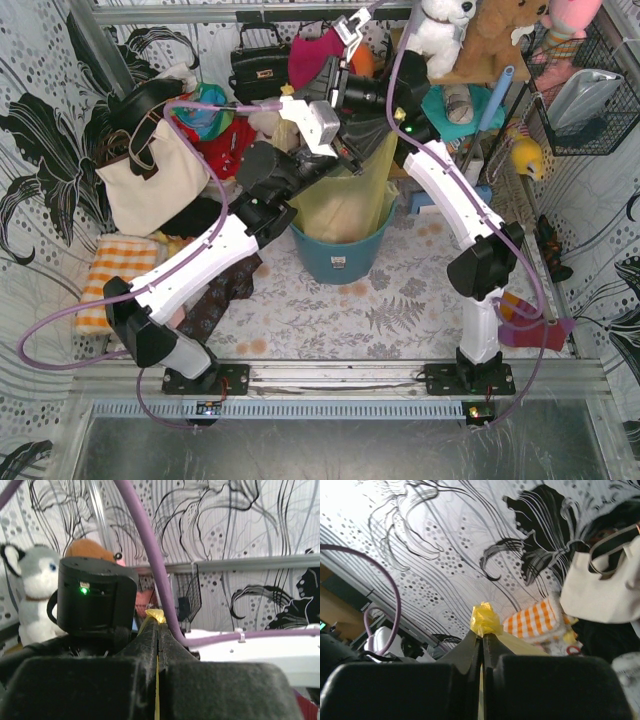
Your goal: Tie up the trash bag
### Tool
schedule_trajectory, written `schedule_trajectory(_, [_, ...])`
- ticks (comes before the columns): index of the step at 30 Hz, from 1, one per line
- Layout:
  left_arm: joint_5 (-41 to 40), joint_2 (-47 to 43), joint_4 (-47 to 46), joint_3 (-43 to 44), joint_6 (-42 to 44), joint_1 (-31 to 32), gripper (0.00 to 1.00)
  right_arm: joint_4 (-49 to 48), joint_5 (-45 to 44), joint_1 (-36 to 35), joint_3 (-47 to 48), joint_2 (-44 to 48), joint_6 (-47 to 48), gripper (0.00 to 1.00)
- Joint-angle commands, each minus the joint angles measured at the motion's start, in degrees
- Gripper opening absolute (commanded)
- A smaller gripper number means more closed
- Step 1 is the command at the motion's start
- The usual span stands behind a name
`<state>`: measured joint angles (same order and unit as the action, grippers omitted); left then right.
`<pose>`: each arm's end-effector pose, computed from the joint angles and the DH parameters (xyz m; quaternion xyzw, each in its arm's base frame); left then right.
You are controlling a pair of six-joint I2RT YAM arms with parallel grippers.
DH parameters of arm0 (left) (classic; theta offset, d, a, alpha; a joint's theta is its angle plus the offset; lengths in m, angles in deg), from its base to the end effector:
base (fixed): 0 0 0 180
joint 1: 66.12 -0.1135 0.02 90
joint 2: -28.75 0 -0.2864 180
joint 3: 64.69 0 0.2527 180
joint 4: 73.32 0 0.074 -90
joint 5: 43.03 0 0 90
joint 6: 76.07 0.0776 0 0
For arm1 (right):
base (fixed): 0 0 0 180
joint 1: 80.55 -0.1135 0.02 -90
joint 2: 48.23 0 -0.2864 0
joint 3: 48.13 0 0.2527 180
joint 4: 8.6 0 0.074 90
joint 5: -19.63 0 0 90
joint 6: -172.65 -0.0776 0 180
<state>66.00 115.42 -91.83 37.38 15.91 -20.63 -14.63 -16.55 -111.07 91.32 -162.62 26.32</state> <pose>0.2408 -0.2811 0.5487 0.3202 0.3658 -0.3948 0.7796 0.3729 0.2925 0.5432 -0.2862 0.5154 0.6954 0.4109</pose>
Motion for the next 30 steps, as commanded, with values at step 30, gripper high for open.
schedule_trajectory(30, [-5.1, -10.4, -16.5, -14.1, -8.1, -3.7, 0.00, -17.1, -18.2, 3.8, -40.0, 27.4, -0.3, 0.00])
